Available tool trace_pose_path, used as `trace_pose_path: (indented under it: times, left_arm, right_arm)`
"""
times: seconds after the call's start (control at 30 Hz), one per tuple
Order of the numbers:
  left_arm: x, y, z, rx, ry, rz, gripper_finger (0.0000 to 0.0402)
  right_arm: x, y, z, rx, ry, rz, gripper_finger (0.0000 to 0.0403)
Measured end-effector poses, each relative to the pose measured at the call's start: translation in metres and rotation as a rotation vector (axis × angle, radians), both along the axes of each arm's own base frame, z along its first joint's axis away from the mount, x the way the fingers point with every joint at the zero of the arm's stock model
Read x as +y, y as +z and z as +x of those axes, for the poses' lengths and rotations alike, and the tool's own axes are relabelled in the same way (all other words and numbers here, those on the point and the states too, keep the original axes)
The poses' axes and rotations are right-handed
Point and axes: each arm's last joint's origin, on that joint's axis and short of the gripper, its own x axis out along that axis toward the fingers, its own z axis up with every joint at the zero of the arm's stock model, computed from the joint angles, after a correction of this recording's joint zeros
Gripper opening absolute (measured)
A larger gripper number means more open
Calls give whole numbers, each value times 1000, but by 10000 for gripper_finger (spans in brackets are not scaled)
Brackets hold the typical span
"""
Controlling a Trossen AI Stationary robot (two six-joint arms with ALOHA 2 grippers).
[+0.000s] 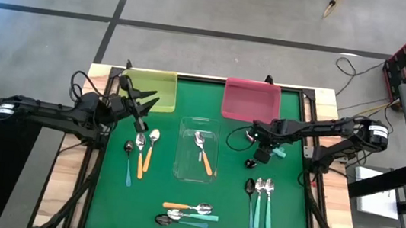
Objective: Sort silverware by color (type)
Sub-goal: Put the top right light blue spoon into the pink bin
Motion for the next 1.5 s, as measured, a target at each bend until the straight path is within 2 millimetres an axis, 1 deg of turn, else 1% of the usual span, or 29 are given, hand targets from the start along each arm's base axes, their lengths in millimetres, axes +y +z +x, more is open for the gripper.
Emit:
trace_pose_path:
  times: [0.1, 0.27, 0.33, 0.43, 0.63, 0.83, 1.03, 1.13, 1.23, 1.37, 1.5]
  left_arm:
    - [0, 0, 0, 0, 0, 0, 77]
    - [0, 0, 0, 0, 0, 0, 77]
    - [0, 0, 0, 0, 0, 0, 77]
    - [0, 0, 0, 0, 0, 0, 77]
    - [0, 0, 0, -1, 0, 0, 77]
    - [0, 0, 0, -3, 0, 0, 77]
    - [0, 0, 0, -3, 0, 0, 77]
    - [0, 0, 0, -3, 0, 0, 77]
    - [0, 0, 0, -2, 0, 0, 77]
    - [0, 0, 0, -2, 0, 0, 77]
    - [0, 0, -1, -4, 0, 0, 77]
  right_arm:
    - [0, 0, 0, 1, 8, 8, 32]
    - [0, 0, 0, -1, 8, 12, 32]
    - [0, 3, 2, -5, 8, 11, 32]
    - [-1, 10, 5, -13, 9, 13, 32]
    - [-1, 32, 14, -49, 23, 57, 32]
    - [3, 53, 26, -92, 56, 79, 32]
    - [7, 82, 45, -178, 90, 42, 33]
    - [5, 96, 56, -205, 88, -17, 33]
    - [3, 109, 69, -231, 88, -41, 33]
    - [-1, 119, 90, -219, 135, -54, 33]
    - [-5, 122, 111, -129, 185, -66, 33]
